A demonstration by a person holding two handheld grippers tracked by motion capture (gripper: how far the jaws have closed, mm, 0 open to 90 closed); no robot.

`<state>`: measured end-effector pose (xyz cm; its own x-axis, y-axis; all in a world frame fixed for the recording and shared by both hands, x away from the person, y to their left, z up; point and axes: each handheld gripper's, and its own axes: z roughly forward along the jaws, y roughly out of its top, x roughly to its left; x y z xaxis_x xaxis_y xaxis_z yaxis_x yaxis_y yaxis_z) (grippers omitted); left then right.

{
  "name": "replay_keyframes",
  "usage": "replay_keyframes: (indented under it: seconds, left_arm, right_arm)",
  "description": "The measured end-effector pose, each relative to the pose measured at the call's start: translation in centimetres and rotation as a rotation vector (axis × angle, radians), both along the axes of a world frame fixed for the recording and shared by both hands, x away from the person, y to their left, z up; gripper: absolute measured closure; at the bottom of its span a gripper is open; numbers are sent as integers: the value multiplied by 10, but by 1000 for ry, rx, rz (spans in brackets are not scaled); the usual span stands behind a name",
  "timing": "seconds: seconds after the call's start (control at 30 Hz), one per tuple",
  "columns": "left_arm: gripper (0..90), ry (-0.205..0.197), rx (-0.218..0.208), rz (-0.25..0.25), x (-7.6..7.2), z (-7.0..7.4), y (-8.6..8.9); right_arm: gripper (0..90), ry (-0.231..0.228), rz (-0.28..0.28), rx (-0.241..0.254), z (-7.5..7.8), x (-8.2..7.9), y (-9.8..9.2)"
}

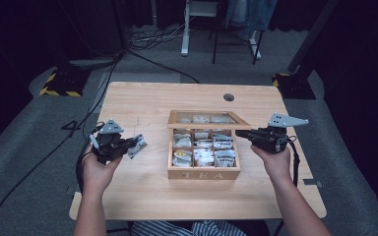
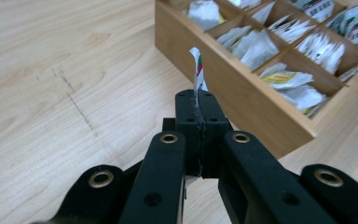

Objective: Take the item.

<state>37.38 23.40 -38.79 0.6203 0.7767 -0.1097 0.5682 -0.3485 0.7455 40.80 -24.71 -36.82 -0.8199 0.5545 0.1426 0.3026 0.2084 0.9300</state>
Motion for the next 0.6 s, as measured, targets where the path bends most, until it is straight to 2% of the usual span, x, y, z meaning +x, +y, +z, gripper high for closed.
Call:
replay_keyframes:
  seconds: [0.23, 0.43, 0.6]
  left_arm:
    - [892, 46, -5, 24, 13, -20, 7]
    - [892, 93, -38, 38, 22, -37, 14]
    - [892, 116, -34, 55, 27, -49, 16]
  right_arm:
    - [900, 1, 4, 2, -1, 0, 0]
    - [900, 7, 0, -5, -2, 0, 0]
    - [900, 6, -3, -8, -2, 0, 0]
